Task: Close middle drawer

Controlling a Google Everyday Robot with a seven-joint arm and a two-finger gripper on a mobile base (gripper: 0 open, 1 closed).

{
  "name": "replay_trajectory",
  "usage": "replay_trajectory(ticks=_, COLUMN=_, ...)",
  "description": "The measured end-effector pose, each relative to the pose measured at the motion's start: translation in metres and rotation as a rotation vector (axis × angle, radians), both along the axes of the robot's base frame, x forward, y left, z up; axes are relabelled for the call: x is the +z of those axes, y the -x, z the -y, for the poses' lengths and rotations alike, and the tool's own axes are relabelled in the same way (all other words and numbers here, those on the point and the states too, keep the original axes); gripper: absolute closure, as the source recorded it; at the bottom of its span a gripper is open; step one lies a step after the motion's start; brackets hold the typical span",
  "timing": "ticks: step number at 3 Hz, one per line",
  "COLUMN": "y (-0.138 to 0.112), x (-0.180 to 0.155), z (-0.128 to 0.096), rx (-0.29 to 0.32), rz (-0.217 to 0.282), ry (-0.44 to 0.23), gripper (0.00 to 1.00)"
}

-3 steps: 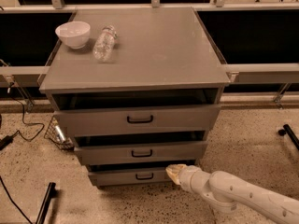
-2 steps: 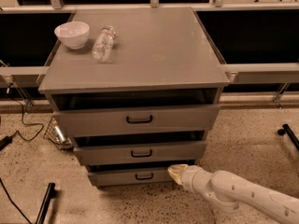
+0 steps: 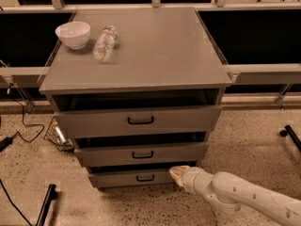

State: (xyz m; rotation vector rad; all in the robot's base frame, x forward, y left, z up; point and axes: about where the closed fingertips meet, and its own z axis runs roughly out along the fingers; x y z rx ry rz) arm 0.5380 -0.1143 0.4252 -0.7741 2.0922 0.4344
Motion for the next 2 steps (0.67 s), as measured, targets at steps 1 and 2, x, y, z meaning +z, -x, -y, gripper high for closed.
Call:
replay_trajectory(ticks=1, y=0.0000, x=0.0000, z=-0.0001, rx=0.000, rz=0.000, ry=0.000, gripper=0.00)
replay_trajectory(ticks=2, y=0.0000, x=0.0000, z=-0.0001, rx=0.000, rz=0.000, ry=0.000, gripper=0.00)
